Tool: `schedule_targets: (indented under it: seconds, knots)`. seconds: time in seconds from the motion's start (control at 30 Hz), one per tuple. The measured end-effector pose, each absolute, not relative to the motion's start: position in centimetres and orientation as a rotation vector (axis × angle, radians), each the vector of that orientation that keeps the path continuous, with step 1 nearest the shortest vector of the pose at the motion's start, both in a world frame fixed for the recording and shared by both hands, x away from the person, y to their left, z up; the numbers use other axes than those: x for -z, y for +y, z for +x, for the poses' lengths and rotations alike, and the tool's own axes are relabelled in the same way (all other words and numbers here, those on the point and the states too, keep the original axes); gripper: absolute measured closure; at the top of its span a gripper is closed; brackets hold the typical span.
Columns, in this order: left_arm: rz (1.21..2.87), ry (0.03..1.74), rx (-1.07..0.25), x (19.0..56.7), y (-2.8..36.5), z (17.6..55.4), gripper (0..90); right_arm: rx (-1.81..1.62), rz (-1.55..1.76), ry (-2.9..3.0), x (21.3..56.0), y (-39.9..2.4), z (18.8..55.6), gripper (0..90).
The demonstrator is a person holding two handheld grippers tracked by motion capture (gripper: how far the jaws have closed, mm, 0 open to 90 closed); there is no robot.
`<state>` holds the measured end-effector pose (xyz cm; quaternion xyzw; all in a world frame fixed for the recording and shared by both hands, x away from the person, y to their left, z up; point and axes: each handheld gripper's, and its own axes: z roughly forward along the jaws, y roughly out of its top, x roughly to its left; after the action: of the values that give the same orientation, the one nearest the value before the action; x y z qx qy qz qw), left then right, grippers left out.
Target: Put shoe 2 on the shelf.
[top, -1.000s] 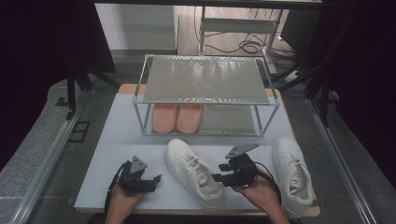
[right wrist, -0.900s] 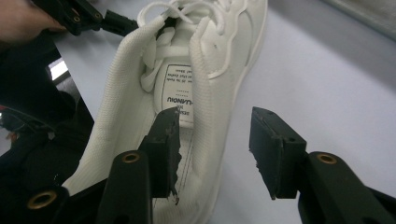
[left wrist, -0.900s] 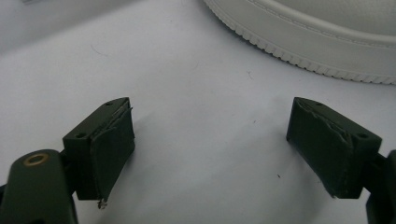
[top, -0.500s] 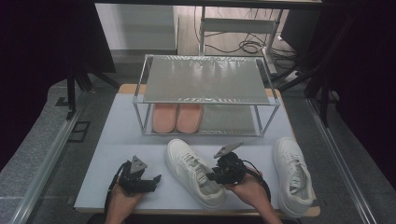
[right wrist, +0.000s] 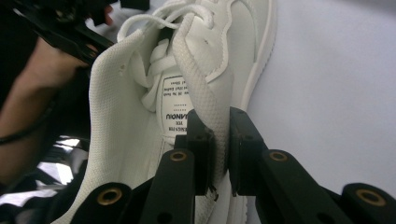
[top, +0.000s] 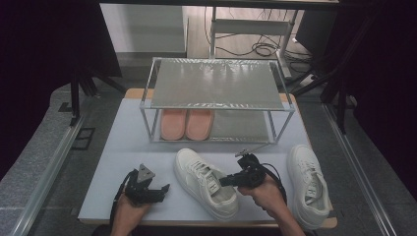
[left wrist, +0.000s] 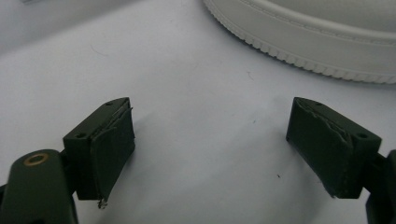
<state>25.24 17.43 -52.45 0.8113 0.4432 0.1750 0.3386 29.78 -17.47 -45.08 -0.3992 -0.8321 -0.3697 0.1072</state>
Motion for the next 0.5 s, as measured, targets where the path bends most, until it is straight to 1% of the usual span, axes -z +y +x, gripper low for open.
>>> schedule_targets:
  seconds: [0.3, 0.5]
  knots:
    - [2.112, 1.156, -0.455, 52.5, 17.4, 25.2, 15.3, 1.151, -1.195, -2.282, 45.4, -18.5, 30.2, 81.5]
    - [2.105, 1.159, -0.456, 52.5, 17.4, 25.2, 15.3, 1.216, -1.169, -2.232, 44.7, -18.8, 30.2, 81.5]
